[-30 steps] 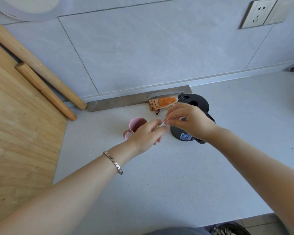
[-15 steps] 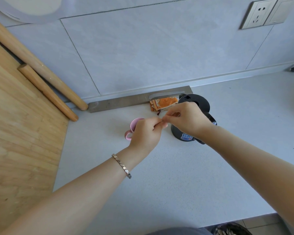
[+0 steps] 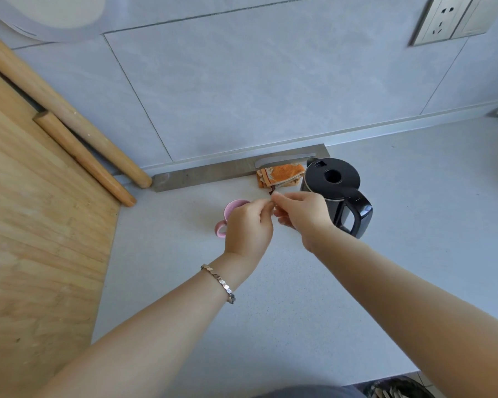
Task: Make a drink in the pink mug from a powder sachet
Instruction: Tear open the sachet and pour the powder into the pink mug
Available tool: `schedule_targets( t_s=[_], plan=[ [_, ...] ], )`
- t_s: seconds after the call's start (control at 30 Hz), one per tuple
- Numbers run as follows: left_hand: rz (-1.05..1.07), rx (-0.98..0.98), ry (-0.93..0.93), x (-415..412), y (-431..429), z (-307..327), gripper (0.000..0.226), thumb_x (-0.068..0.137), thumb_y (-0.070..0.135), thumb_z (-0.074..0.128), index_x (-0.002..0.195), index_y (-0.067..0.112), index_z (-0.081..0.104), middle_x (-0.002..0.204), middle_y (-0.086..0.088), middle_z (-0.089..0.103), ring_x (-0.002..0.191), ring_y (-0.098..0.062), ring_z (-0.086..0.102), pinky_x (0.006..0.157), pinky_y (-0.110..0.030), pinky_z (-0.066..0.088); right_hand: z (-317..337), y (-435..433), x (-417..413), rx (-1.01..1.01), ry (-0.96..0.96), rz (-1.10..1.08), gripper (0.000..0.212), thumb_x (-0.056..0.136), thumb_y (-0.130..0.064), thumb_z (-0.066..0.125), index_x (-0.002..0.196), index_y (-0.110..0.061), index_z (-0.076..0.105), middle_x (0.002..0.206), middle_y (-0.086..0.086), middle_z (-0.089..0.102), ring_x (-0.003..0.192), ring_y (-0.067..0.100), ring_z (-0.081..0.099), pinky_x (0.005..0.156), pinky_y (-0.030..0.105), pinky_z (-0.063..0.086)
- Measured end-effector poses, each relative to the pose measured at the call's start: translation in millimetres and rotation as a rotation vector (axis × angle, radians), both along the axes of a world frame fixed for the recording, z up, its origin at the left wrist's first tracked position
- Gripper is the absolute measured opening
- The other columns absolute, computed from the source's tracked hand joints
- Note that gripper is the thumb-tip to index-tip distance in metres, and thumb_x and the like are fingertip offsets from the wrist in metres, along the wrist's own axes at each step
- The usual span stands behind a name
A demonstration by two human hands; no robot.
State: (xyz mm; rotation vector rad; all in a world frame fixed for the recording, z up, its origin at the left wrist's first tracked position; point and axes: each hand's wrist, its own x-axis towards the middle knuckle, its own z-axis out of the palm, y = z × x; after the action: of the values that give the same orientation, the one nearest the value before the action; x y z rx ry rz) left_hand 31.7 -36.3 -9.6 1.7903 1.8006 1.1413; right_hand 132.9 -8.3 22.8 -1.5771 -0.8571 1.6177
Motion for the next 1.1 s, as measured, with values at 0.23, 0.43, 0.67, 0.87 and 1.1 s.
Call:
schedule_targets(
  t_s=[0.23, 0.43, 0.67, 0.87, 1.1],
  plan=[
    [-0.104, -0.293, 0.125, -0.9, 7.6, 4.4, 0.045, 0.093, 0.010, 0.047, 0.050, 0.019, 0.035, 0.048, 0.006, 0.034, 0.046, -0.008, 0.034, 0.049, -0.020, 0.024, -3.1, 1.5, 9.6, 0.450, -0.544, 0.346, 0.020, 0.087, -0.017, 0.059, 0.082, -0.004, 0.074, 0.078, 0.014, 0.071, 0.069, 0.019, 0.060, 0.066, 0.030, 0.052],
    [-0.106, -0.108, 0.084, -2.7, 11.6, 1.9, 0.027, 0.094, 0.006, 0.044, 0.081, 0.000, 0.067, 0.072, -0.017, 0.069, 0.068, -0.031, 0.065, 0.068, -0.046, 0.051, -3.4, 6.8, -0.2, 0.388, -0.408, 0.096, 0.022, 0.086, -0.012, 0.058, 0.075, 0.001, 0.073, 0.073, 0.019, 0.070, 0.067, 0.026, 0.061, 0.069, 0.034, 0.052],
    [-0.227, -0.014, 0.298, 17.8, 9.5, 19.0, 0.019, 0.078, 0.007, 0.054, 0.067, 0.007, 0.068, 0.051, -0.006, 0.066, 0.042, -0.022, 0.061, 0.041, -0.017, 0.036, -37.5, 24.7, 6.2, -0.026, -0.481, -0.002, 0.027, 0.087, 0.000, 0.044, 0.061, -0.008, 0.048, 0.053, -0.002, 0.044, 0.044, 0.013, 0.043, 0.036, 0.019, 0.029],
    [0.082, -0.172, 0.064, -7.9, 31.6, -2.9, 0.032, 0.093, 0.021, 0.049, 0.069, 0.005, 0.063, 0.074, -0.009, 0.057, 0.085, -0.033, 0.056, 0.068, -0.035, 0.042, -95.8, 5.7, 26.0, -0.068, -0.564, 0.227, 0.033, 0.090, -0.015, 0.054, 0.061, -0.004, 0.062, 0.060, 0.008, 0.062, 0.064, 0.023, 0.059, 0.075, 0.038, 0.056],
    [0.229, -0.469, -0.128, -18.3, 36.6, -13.7, 0.037, 0.072, 0.032, 0.042, 0.059, 0.001, 0.056, 0.060, -0.017, 0.050, 0.059, -0.027, 0.045, 0.062, -0.029, 0.031, -90.9, -3.1, 24.5, 0.071, -0.550, 0.431, 0.043, 0.091, -0.022, 0.051, 0.133, -0.013, 0.047, 0.099, 0.010, 0.070, 0.069, 0.014, 0.061, 0.057, 0.019, 0.042]
  ],
)
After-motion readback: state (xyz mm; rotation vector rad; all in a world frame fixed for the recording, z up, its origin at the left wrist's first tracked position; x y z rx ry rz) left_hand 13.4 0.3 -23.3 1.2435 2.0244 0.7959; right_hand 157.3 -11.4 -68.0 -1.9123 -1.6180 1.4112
